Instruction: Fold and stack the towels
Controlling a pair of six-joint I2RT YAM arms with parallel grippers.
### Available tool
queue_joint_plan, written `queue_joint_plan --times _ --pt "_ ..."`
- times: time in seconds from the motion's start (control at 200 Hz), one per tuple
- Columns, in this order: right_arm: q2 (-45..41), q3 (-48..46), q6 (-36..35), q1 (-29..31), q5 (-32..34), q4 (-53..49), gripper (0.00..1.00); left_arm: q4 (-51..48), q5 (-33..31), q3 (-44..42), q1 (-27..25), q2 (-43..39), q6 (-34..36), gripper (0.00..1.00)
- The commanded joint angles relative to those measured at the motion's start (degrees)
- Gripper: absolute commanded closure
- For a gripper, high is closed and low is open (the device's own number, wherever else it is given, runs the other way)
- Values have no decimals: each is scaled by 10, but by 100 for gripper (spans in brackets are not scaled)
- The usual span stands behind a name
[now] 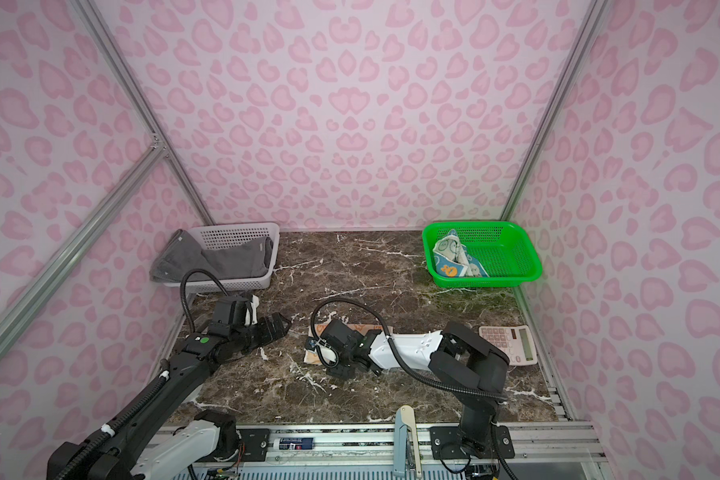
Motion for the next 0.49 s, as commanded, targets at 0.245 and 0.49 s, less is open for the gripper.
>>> queue_joint_plan --times 0.245,0.49 --pt "70 29 -11 -2 57 -41 47 18 39 -17 18 12 0 1" --pt "51 -8 13 -26 -34 21 79 104 97 -66 17 43 -48 0"
